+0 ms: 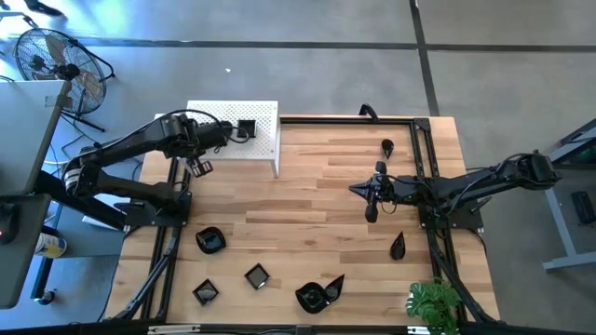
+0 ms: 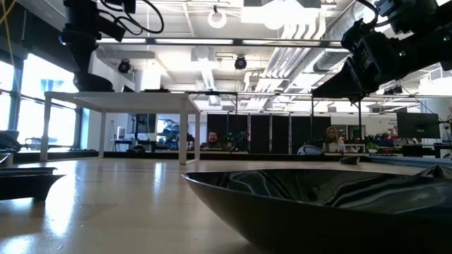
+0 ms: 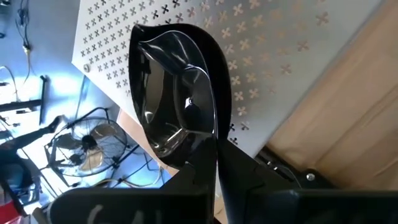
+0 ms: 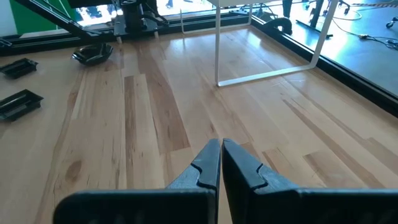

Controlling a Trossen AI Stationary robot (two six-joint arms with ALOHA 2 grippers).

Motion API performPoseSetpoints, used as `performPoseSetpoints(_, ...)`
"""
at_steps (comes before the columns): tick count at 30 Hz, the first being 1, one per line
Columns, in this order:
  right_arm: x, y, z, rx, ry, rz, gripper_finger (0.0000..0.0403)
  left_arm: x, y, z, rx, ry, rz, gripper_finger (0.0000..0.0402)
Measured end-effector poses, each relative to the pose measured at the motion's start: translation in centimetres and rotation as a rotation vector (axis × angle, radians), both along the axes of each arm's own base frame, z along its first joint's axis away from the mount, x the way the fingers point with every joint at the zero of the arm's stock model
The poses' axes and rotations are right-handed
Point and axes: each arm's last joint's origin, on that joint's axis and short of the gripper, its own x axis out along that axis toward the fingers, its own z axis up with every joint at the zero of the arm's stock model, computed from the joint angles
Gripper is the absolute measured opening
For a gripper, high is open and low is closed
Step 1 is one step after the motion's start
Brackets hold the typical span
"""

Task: Pick & Place Mini shaped plates
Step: Stack the top black leaf shaped plate on top of the stacked black leaf shaped plates on the shelf

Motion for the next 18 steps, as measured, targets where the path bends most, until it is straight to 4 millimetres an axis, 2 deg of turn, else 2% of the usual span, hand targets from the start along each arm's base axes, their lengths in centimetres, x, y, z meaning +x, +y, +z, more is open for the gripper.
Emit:
performPoseSetpoints(5, 0.00, 0.00, 0.00, 0.002, 0.000, -0.001, 0.0007, 0.03, -0.06, -0.04, -0.021, -0.021, 0.015, 0.0027)
performPoseSetpoints(14, 0.00, 0.00, 0.00, 0.003, 0.000, -0.001, 0.0007, -0.03, -0.01, 0.00, 0.002, -0.010, 0.023, 0.0115)
performPoseSetpoints(18, 0.00, 0.01, 0.00, 0.003, 0.000, 0.000, 0.0007, -0.04, -0.01, 0.04, 0.005, -0.006, 0.017, 0.0134)
